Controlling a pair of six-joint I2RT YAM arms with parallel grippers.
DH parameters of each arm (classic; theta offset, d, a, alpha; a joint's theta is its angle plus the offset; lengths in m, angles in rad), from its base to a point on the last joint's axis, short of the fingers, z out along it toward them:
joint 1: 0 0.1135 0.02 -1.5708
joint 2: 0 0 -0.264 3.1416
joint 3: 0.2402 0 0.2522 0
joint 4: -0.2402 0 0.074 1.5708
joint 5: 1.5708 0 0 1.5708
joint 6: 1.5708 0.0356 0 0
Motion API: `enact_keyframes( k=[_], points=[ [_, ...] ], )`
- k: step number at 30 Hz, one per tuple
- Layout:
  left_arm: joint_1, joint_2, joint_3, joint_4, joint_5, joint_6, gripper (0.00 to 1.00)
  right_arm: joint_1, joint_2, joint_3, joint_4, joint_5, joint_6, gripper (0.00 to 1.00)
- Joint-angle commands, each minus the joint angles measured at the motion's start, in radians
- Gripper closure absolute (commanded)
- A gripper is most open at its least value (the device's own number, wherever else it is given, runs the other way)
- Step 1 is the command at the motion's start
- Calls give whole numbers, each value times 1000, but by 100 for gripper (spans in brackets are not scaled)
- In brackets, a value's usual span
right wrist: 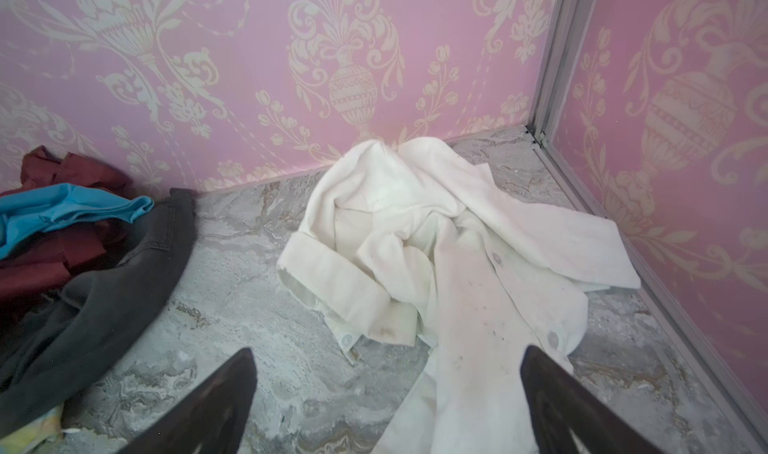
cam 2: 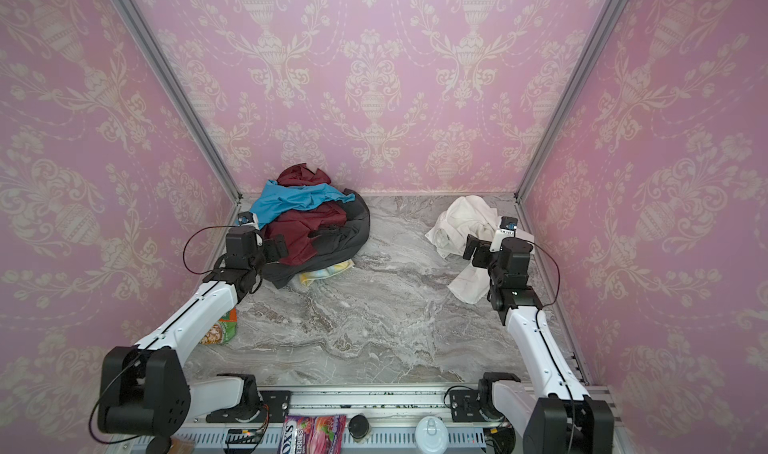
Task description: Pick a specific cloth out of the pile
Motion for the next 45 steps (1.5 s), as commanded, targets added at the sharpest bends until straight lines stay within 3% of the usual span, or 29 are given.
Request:
enact_keyframes(
  k=[1,12,15,18,22,28,38,45],
  points=[
    [5,39,-99,225,-87,89,1,1,-28,-136,250,49,-50,0],
    [13,208,-288,636,-68,163,1,20,230,-270,628,52,-34,0],
    [21,209,-304,680,-77,168,1,35,328,-300,771,56,-39,0],
    [25,245,-380,870,-82,180,1,57,428,-304,862,67,-58,0],
    [28,309,-384,912,-81,167,1,69,570,-304,1012,51,-72,0],
    [37,358,-368,946,-59,170,1,106,542,-199,762,91,-113,0],
    [37,359,-376,965,-57,175,1,111,546,-208,791,87,-118,0],
    [37,359,-376,965,-56,175,1,99,547,-192,758,19,-124,0]
  ],
)
